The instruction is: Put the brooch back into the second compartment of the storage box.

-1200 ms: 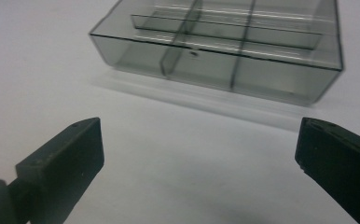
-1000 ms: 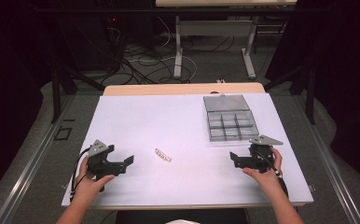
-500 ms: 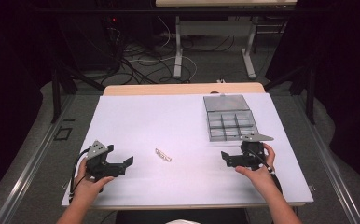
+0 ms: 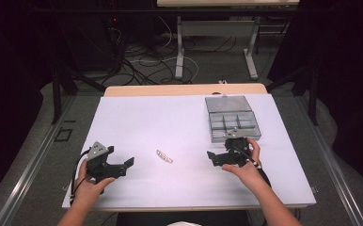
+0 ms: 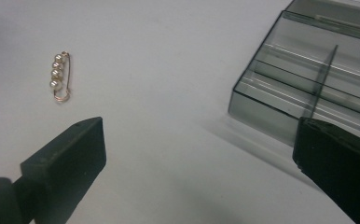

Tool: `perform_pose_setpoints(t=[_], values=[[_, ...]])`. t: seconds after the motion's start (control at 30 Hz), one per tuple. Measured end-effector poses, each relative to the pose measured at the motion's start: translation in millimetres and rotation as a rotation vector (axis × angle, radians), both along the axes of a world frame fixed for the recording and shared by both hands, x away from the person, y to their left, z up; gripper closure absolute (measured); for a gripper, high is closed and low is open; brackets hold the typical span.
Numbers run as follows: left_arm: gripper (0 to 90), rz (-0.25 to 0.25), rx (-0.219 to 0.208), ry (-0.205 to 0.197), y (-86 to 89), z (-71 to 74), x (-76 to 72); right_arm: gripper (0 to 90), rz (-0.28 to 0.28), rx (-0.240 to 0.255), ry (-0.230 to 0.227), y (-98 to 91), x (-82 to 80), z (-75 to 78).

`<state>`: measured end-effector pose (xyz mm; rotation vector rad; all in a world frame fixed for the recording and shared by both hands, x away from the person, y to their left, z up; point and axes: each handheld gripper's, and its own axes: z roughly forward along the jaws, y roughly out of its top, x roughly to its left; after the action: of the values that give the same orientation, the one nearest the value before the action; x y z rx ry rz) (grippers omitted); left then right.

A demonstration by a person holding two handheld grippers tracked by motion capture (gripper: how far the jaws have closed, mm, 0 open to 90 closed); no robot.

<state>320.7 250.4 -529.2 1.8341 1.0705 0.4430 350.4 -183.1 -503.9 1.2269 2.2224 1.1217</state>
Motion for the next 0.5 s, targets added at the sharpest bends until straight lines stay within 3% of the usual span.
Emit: perform_pose_setpoints(t=[0.17,0.5], values=[[0.7,0.001,0.001,-0.007,1.1,0.2,0.1,3.1,0.05,-0.029,-0.005,23.0,6.5,4.8],[0.9,0.005,-0.01,0.0,1.1,0.3,-0.5,3.6,0.108,-0.04,0.024,54.5,13.7,9.0]])
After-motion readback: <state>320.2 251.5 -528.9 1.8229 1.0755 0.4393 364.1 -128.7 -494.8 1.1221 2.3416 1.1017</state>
